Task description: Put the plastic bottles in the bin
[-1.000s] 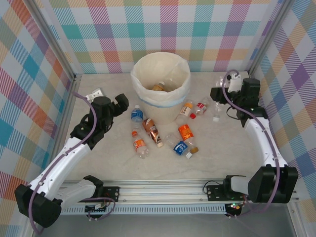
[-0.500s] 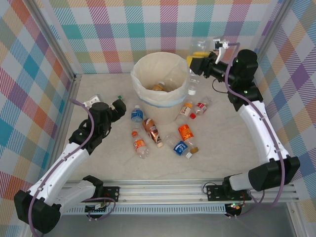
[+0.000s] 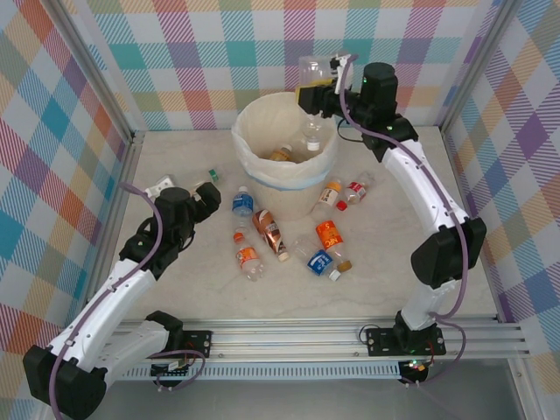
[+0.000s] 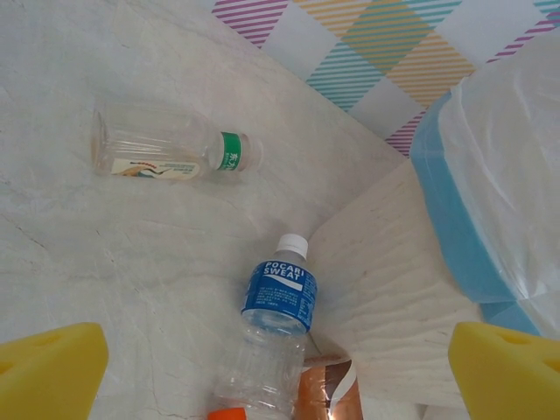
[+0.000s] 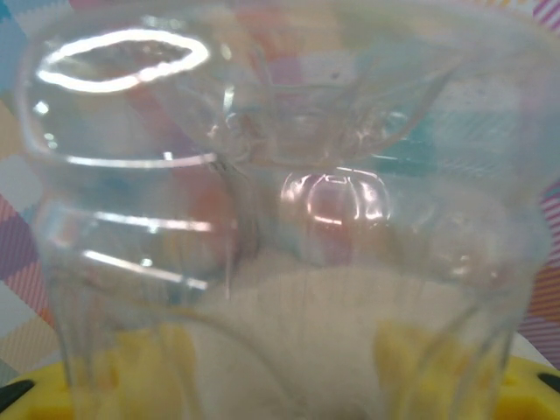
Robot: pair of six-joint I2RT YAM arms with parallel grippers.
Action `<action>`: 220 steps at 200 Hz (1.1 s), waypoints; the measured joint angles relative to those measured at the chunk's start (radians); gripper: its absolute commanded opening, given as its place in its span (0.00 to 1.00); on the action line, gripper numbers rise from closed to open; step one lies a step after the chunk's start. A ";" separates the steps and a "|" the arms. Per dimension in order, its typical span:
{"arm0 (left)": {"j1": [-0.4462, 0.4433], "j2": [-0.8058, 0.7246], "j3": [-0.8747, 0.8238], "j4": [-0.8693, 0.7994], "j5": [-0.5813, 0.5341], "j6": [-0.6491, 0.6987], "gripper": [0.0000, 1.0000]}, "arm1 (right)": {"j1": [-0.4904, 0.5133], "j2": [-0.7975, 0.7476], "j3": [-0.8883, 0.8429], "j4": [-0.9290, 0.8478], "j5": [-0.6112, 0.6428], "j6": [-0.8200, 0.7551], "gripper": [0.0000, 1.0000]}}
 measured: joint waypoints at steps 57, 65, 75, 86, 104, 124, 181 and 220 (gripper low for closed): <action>0.003 0.000 -0.008 -0.011 0.012 -0.004 1.00 | 0.014 0.068 0.075 -0.201 0.134 -0.140 0.64; 0.005 0.002 -0.008 -0.011 0.017 -0.004 1.00 | 0.019 0.078 0.088 -0.221 0.146 -0.153 0.66; 0.006 0.005 -0.008 -0.011 0.019 -0.004 1.00 | 0.027 0.086 0.096 -0.242 0.159 -0.171 0.69; 0.008 0.010 -0.008 -0.011 0.024 -0.004 1.00 | 0.038 0.090 0.096 -0.268 0.175 -0.187 0.74; 0.010 0.023 -0.008 -0.011 0.034 -0.004 1.00 | 0.058 0.092 0.096 -0.301 0.215 -0.212 0.81; 0.013 0.035 -0.008 -0.011 0.039 -0.005 1.00 | 0.070 0.092 0.096 -0.314 0.249 -0.219 0.86; 0.023 0.098 -0.007 -0.011 0.072 -0.010 1.00 | 0.075 -0.034 -0.044 -0.287 0.264 -0.190 0.94; 0.025 0.207 0.001 -0.013 0.122 -0.023 1.00 | 0.074 -0.266 -0.267 -0.192 0.262 -0.151 0.97</action>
